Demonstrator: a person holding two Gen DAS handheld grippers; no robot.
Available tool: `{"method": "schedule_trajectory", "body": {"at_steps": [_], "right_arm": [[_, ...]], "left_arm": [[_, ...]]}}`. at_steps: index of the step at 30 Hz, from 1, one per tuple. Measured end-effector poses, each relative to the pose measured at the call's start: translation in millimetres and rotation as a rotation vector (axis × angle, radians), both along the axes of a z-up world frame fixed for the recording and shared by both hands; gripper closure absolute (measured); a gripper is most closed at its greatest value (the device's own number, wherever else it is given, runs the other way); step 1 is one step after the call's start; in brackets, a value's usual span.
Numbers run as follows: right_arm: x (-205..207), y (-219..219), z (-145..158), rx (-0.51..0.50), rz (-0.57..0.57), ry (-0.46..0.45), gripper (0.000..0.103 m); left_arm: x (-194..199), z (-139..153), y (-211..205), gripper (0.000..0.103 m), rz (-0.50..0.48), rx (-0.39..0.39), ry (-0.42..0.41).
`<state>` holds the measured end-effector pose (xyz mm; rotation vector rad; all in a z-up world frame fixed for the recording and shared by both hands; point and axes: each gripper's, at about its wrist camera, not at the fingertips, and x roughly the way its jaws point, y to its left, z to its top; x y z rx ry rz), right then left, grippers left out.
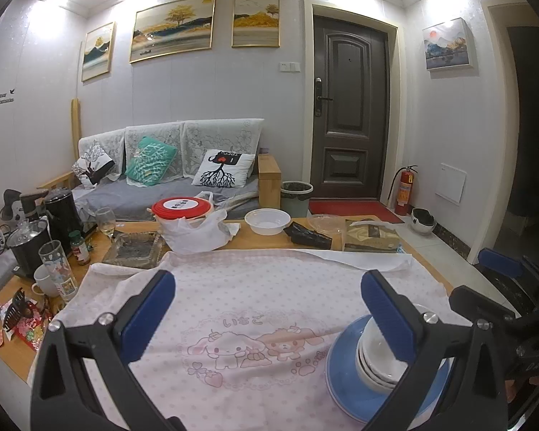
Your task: Organize plates and bowls
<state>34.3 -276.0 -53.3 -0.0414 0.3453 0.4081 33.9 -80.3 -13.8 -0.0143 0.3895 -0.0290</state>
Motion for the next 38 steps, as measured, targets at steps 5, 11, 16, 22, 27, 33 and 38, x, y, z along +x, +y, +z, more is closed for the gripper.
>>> {"method": "schedule_trajectory", "body": {"at_steps": [5,11,16,22,27,33,38], "right_arm": [[-0.4,0.1,-0.5,-0.001,-0.001,0.001,0.001],[-0.9,-0.3,-0.8,0.001,-0.002,0.001,0.001],[0.1,-0.5,-0.1,0.000,-0.001,0.002,0.001],[-0.2,-0.5,-0.1,0.000,0.000,0.002,0.001],[-0.3,0.0,-0.6,0.000,-0.001,0.002,0.001],[-0.2,0.0,-0.4,0.000,-0.001,0.003,0.001],[-0.2,0.0,-0.1,0.000,-0.001,0.002,0.001]], "left_arm": [[-0.1,-0.1,-0.5,0.001,0.000,0.000,0.001],[0.0,-2.3,-0.2,0.001,0.000,-0.001,0.003],[-0.2,-2.4,-0.5,0.001,0.000,-0.001,0.003],[0.4,-2.3,0.1,0.001,0.002,0.000,0.002],[0.5,-2.0,0.5,0.001,0.004,-0.001,0.001],[0.5,-1.6,0.8,0.001,0.006,-0.002,0.001],[-0.1,-0.6,2.0,0.001,0.014,0.002,0.000]]}}
